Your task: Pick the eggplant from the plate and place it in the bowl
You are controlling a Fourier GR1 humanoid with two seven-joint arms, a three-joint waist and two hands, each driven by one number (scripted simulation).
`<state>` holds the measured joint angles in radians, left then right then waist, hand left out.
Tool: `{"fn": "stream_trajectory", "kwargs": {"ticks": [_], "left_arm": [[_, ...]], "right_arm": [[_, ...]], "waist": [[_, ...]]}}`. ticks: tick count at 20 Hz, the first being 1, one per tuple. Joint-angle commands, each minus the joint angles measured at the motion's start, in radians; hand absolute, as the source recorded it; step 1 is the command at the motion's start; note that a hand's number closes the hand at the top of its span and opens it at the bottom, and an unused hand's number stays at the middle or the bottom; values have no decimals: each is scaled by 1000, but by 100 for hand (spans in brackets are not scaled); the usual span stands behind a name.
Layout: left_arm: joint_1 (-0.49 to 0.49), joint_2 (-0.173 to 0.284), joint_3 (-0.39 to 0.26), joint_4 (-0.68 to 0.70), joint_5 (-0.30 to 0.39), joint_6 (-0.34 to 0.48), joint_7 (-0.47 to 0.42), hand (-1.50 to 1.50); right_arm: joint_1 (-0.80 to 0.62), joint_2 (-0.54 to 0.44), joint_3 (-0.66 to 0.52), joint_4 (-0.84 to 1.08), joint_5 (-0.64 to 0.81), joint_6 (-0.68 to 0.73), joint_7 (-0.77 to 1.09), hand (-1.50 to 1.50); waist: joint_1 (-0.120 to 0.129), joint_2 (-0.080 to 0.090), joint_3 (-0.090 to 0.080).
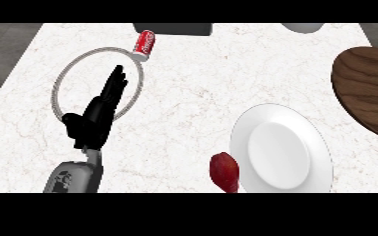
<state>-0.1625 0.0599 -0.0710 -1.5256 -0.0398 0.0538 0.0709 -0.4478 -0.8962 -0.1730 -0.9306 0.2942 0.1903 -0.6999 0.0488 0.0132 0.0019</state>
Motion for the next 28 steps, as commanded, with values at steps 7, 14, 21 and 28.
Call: {"fn": "stream_trajectory", "kwargs": {"ticks": [7,14,21,28], "left_arm": [[-27,-23,-20,-5,-13,8,25,0],[-55,-14,-1,-12,-17,21,53,0],[-41,-19,-5,-15,-14,17,46,0],[-12,1,10,6,2,-13,-9,0]], "right_arm": [[-204,71,101,475,165,39,-128,-150],[-231,58,84,603,134,180,-360,-150],[-305,33,-31,642,-18,288,-355,-150],[-342,-84,-70,719,-88,487,-248,-150]], "waist": [[13,6,2],[6,8,5],[-14,1,3],[-7,9,4]]}}
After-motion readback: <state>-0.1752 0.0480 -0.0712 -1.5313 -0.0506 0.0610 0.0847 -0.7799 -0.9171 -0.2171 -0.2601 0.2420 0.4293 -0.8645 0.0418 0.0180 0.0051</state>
